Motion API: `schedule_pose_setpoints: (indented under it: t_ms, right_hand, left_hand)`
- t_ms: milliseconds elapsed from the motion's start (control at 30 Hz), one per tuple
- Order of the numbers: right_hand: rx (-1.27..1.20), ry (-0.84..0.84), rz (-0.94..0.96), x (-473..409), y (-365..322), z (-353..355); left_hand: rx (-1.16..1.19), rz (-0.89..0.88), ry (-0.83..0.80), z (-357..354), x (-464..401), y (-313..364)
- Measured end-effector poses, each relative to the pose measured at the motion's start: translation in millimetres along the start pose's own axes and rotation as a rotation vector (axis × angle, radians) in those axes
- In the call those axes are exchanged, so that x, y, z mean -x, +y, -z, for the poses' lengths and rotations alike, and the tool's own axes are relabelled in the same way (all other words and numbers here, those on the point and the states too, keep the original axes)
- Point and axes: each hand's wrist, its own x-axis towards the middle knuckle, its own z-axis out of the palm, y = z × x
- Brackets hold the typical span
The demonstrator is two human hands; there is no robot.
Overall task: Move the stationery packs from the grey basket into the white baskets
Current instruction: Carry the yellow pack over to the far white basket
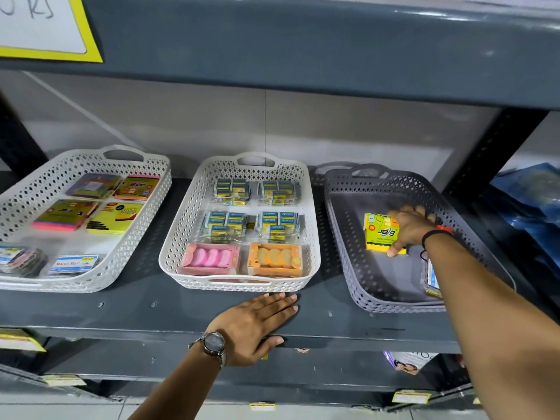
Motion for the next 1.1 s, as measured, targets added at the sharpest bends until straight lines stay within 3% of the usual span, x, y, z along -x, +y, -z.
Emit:
schedule_pose_setpoints:
  t_ms: [500, 633, 733, 900, 1100]
  right_hand:
    - [-0.491, 0.141, 0.222, 19.3, -6.1, 28.3]
    - [-0.532, 0.181, 0.285, 36.5, -6.9, 52.6]
    - [-0.471, 0.227, 0.346, 49.7, -13.9, 73.1]
    - [-0.594, 0.172, 0.489, 75.6, -59.4, 92.4]
    - [-0.722, 0.047, 0.668, 91.3, -156.2, 99.4]
  left_hand:
    - [-0.044, 0.011, -0.063, 1.6, 0.4, 0.2]
    - [0.015, 0.025, -0.146, -1.0, -1.8, -0.5]
    - [0.089, 0.105, -0.231, -1.4, 0.1, 1.3]
    - [0.065, 0.178, -0.109, 17.1, 44.2, -1.3]
    - [0.047, 0.532, -0.090, 45.0, 112.9, -24.7]
